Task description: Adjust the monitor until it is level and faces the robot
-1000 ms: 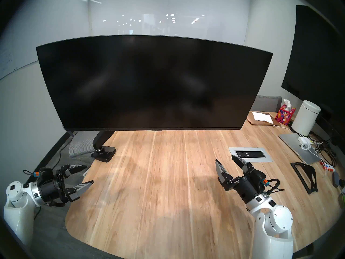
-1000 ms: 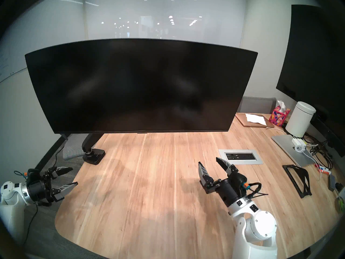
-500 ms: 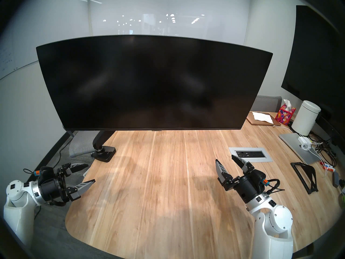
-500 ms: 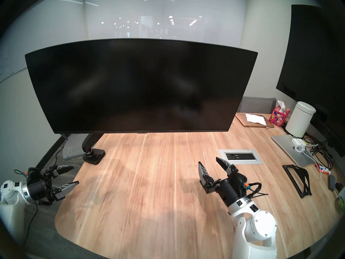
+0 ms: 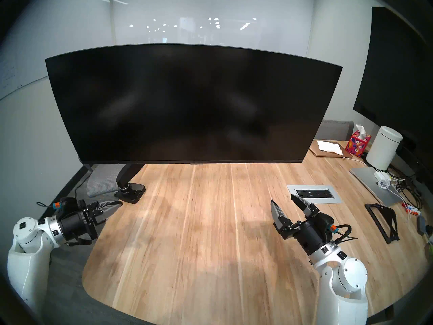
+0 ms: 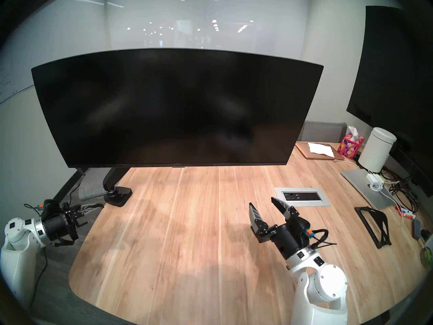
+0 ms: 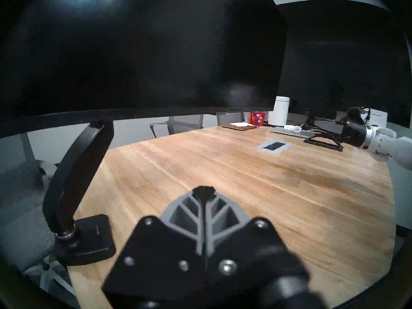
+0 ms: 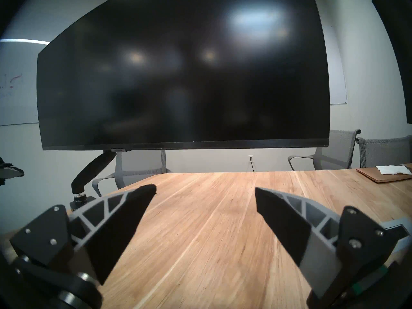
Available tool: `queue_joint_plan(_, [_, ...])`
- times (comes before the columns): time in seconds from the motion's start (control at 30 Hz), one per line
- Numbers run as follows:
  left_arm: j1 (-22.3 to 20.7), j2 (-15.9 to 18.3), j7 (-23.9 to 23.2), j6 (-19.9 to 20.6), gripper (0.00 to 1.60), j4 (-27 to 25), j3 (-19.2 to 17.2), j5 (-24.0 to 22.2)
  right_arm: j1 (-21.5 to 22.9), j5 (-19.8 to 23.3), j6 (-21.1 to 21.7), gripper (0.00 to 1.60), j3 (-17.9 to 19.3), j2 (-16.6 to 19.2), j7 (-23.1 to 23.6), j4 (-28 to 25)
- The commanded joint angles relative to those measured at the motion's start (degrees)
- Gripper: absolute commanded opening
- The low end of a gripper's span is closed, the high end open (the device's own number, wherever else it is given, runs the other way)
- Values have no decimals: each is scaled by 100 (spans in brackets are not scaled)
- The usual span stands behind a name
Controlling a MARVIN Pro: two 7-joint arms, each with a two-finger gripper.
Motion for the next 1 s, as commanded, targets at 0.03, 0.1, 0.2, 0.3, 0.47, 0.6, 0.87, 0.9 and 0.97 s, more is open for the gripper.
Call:
queue_joint_plan(0.03, [-682, 132, 406, 34, 0, 87, 10, -15, 51, 17, -10, 160, -6, -17, -7, -88])
queue_joint_plan(0.1, [-814, 135, 548, 25, 0, 151, 46, 24, 53, 15, -9, 160, -3, -22, -2, -89])
queue_joint_plan(0.2, [-1014, 120, 773, 11, 0, 268, 99, 64, 56, 11, -9, 160, 1, -29, 5, -88])
queue_joint_plan(0.3, [-1209, 131, 987, 17, 0, 385, 125, 80, 58, 8, -8, 160, 5, -35, 12, -88])
queue_joint_plan(0.47, [-1456, 138, 1259, 8, 0, 529, 146, 81, 62, 1, -7, 160, 12, -46, 23, -88])
queue_joint_plan(0.6, [-1592, 109, 1414, 2, 0, 633, 168, 68, 65, -5, -4, 160, 17, -56, 31, -90])
queue_joint_plan(0.87, [-1701, 143, 1515, -9, 0, 770, 173, 65, 70, -17, 1, 160, 26, -75, 44, -93])
queue_joint_plan(0.9, [-1715, 149, 1520, -18, 0, 797, 179, 71, 70, -18, 2, 160, 28, -78, 46, -93])
queue_joint_plan(0.97, [-1724, 154, 1530, -32, 0, 837, 175, 80, 72, -21, 3, 160, 30, -82, 50, -94])
